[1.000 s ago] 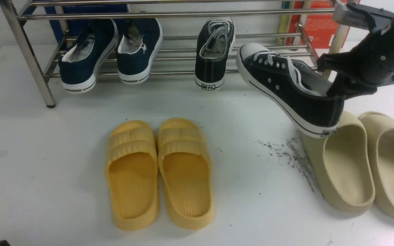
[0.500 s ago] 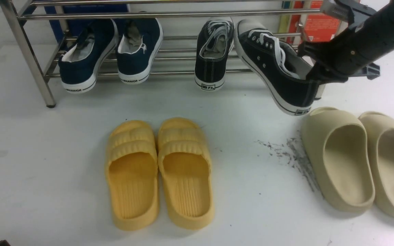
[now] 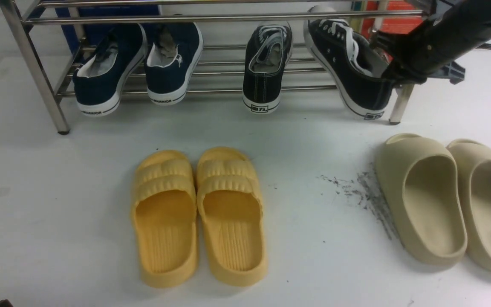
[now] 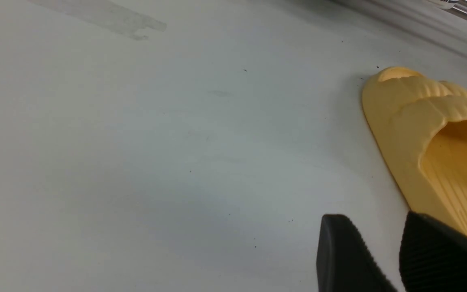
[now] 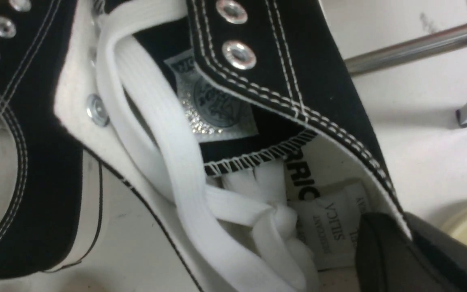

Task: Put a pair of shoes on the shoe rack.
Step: Use the right arm to put a shoe into the shoe rack

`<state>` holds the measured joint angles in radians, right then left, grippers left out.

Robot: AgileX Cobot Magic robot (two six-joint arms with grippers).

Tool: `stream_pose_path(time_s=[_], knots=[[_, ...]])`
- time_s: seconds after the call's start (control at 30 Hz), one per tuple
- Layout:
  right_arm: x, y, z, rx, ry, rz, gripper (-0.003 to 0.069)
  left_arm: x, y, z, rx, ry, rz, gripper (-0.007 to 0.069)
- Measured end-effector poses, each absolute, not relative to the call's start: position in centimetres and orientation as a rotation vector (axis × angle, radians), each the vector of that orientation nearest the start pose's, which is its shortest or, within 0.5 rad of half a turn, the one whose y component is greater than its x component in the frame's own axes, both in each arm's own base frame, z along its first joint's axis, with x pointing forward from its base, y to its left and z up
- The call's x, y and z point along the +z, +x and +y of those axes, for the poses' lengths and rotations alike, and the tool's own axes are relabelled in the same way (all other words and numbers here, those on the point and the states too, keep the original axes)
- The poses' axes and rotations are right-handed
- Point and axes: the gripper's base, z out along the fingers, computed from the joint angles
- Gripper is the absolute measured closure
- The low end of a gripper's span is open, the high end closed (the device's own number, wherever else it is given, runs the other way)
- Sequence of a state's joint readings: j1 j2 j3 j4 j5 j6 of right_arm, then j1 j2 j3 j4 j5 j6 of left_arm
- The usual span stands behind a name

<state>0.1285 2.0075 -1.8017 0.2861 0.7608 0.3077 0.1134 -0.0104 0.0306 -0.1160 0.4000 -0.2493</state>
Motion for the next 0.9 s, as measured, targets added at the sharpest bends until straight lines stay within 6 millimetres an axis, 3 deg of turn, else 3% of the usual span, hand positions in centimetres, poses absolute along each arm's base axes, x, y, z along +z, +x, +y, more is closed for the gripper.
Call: stream_pose_path(time_s=[0.4, 0.9], knots=[[26.3, 47.7, 9.6, 0.585, 0.449, 2.381, 0.0624, 16.8, 5.2, 0.2, -0.208, -0.414, 1.861, 0.0393], [25.9, 48.5, 10.5, 0.616, 0.452, 2.344, 0.0617, 16.8, 5.2, 0.2, -0.208, -0.414, 1.861, 0.0392]])
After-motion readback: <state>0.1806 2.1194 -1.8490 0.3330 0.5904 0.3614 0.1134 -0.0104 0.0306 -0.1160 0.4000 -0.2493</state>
